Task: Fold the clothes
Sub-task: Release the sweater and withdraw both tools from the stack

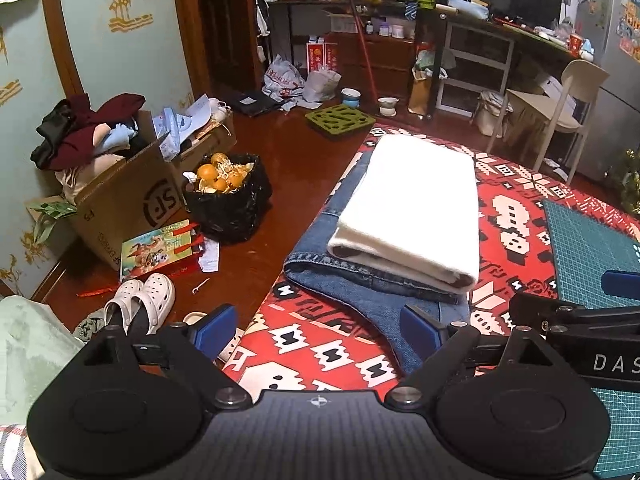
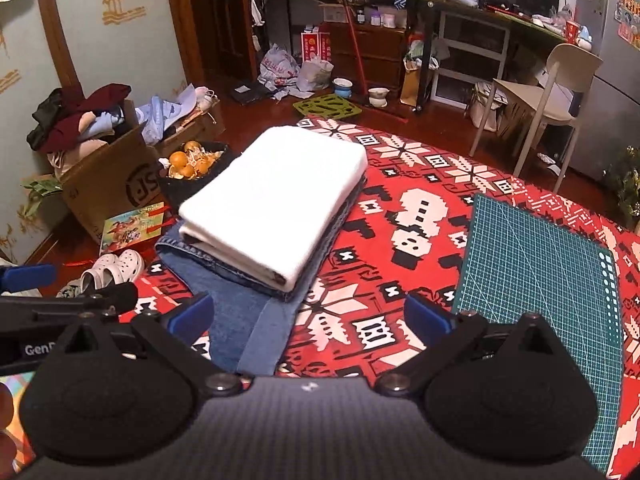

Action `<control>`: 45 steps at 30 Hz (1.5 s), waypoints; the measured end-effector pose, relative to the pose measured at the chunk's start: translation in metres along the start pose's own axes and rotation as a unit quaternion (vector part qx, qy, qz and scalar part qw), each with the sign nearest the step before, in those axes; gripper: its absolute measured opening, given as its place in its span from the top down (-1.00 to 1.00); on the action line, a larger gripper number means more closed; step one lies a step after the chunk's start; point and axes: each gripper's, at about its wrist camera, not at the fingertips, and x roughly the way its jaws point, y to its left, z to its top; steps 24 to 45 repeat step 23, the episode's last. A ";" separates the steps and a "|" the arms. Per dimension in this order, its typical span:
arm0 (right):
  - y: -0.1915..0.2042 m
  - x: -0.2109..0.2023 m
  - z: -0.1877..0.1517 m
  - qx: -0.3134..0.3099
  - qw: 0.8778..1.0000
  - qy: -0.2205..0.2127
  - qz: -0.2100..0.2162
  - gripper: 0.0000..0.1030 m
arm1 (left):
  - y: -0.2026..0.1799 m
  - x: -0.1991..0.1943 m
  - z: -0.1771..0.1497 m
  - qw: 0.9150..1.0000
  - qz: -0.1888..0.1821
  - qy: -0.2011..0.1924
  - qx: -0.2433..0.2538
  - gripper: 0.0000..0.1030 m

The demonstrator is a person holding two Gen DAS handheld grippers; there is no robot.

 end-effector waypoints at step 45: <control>0.002 0.003 -0.001 0.000 1.000 0.010 0.005 -0.99 | 0.002 0.003 -0.001 1.000 0.003 0.008 -0.003 -0.72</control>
